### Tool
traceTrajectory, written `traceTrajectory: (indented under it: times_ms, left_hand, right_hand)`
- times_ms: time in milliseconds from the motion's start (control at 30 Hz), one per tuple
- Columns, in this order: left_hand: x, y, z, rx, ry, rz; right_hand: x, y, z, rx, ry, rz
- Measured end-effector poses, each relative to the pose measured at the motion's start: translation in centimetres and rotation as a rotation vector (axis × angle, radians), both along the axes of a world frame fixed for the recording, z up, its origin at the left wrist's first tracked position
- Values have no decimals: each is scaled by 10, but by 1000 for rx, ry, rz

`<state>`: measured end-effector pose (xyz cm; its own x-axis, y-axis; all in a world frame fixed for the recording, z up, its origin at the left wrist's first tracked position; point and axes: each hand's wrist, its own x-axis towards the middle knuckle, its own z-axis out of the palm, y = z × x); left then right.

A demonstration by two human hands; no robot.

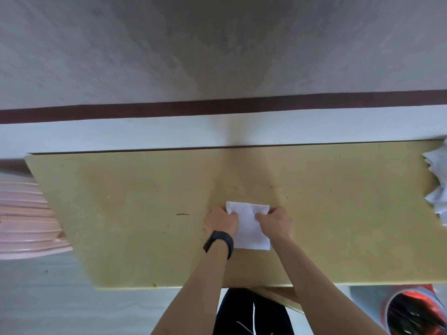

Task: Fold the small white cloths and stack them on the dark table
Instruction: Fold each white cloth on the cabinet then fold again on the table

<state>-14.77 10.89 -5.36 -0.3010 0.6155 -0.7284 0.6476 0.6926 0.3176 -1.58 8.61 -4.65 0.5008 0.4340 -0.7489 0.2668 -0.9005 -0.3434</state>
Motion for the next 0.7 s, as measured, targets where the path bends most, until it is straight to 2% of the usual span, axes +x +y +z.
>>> traceTrajectory:
  times_ms: [167, 267, 467, 700]
  left_hand:
    - [-12, -2, 12, 30, -282, 165]
    - [-25, -5, 36, 132, -435, 185]
    - [-52, -8, 125, 359, -595, -32]
    - [-83, -31, 271, 608, -676, -106]
  right_hand:
    - [8, -15, 8, 142, 209, -125]
    - [16, -21, 36, 294, 332, -151]
    - [23, -25, 126, 585, 382, -25]
    - [16, -29, 276, 863, 384, 234]
